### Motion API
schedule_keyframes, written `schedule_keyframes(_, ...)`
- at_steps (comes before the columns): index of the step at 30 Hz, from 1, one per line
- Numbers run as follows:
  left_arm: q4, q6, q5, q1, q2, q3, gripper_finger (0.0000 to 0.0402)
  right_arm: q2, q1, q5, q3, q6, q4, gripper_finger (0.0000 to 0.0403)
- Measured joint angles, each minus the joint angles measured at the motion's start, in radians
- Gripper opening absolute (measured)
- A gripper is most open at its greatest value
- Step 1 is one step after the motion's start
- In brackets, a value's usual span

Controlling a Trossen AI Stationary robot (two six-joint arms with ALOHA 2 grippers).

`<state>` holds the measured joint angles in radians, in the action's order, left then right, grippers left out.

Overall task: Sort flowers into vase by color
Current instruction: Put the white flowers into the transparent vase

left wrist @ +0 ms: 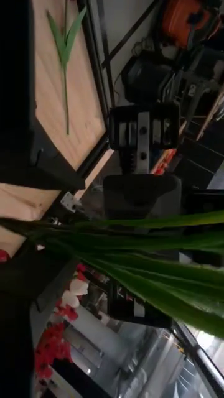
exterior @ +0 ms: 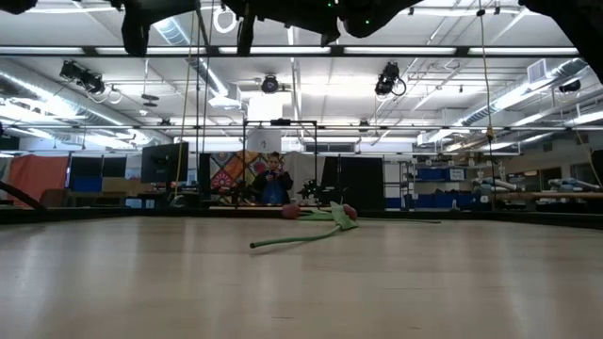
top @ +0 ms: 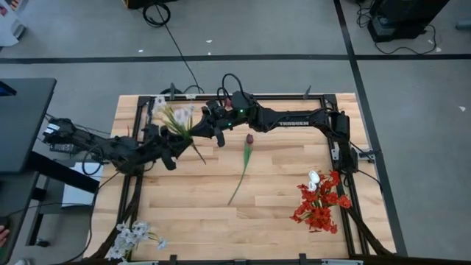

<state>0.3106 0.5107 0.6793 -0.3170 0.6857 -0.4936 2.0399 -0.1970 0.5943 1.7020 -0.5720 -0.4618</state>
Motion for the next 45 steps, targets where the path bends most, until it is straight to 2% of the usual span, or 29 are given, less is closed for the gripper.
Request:
schedule_keyframes(4, -0.006, -0.015, -0.037, 0.020, 0.022, -0.020, 0.0098, 0.000, -0.004, 0.024, 0.000, 0.000, 0.014, 0.0004)
schedule_keyframes(8, -0.020, -0.128, -0.056, 0.017, 0.020, -0.035, 0.0020, 0.000, -0.012, 0.040, 0.000, -0.018, 0.009, 0.0010)
schedule_keyframes(10, -0.033, -0.183, -0.061, 0.011, 0.014, -0.041, 0.0014, 0.000, -0.020, 0.066, 0.000, -0.029, 0.008, 0.0025)
schedule_keyframes(13, -0.073, -0.231, -0.064, -0.004, -0.012, -0.060, 0.0011, -0.003, -0.037, 0.111, 0.000, -0.091, -0.016, 0.0069)
schedule_keyframes(18, -0.251, -0.238, -0.064, -0.018, -0.081, -0.096, 0.0011, -0.046, -0.070, 0.107, 0.000, -0.251, -0.023, 0.0147)
schedule_keyframes(20, -0.297, -0.237, -0.064, -0.018, -0.115, -0.100, 0.0011, -0.081, -0.078, 0.102, 0.000, -0.262, 0.004, 0.0160)
schedule_keyframes(23, -0.336, -0.227, -0.062, -0.016, -0.157, -0.101, 0.0011, -0.161, -0.080, 0.074, 0.000, -0.177, 0.139, 0.0159)
schedule_keyframes(26, -0.380, -0.212, -0.047, -0.015, -0.183, -0.101, 0.0011, -0.268, -0.072, -0.008, 0.000, -0.011, 0.386, 0.0149)
schedule_keyframes(30, -0.418, -0.200, -0.045, -0.015, -0.190, -0.101, 0.0011, -0.428, -0.048, -0.204, 0.000, 0.229, 0.724, 0.0135)
schedule_keyframes(34, -0.419, -0.216, -0.045, -0.017, -0.169, -0.101, 0.0011, -0.579, -0.007, -0.366, 0.000, 0.368, 0.941, 0.0130)
schedule_keyframes(39, -0.419, -0.240, -0.046, -0.012, -0.112, -0.101, 0.0011, -0.745, 0.048, -0.528, -0.072, 0.424, 1.009, 0.0129)
schedule_keyframes(42, -0.418, -0.246, -0.046, 0.003, -0.076, -0.101, 0.0011, -0.850, 0.068, -0.577, -0.190, 0.426, 0.986, 0.0129)
schedule_keyframes(45, -0.392, -0.268, -0.045, 0.018, -0.046, -0.101, 0.0011, -0.959, 0.071, -0.582, -0.364, 0.412, 0.894, 0.0129)
